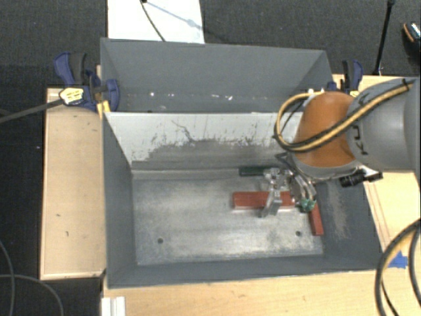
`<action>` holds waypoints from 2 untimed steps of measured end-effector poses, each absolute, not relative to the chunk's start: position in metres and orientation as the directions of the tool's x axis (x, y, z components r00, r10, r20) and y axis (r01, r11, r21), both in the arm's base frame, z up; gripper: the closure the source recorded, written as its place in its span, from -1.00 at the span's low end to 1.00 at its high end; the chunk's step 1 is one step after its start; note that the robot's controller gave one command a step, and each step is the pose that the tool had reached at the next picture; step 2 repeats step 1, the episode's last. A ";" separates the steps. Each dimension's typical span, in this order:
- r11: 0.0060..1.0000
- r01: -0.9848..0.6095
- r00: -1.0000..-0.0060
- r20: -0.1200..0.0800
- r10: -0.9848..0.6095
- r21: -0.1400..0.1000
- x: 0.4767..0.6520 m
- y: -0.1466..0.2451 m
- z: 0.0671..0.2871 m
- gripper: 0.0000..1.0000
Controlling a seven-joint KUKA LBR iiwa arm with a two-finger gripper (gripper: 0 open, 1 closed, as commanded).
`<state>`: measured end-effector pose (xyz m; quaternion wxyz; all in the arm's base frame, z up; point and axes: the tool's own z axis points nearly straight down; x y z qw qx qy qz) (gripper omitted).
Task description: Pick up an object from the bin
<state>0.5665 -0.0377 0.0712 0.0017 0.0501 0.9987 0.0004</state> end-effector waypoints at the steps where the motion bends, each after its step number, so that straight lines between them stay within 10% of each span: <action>1: 0.980 0.197 -0.980 -0.010 0.197 0.002 0.567 -0.034 0.212 1.00; 2: 0.980 0.197 -0.980 -0.010 0.197 0.002 0.567 -0.034 0.212 1.00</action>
Offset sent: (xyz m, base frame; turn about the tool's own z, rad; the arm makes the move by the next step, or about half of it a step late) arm -0.0016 0.0039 0.1352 0.0985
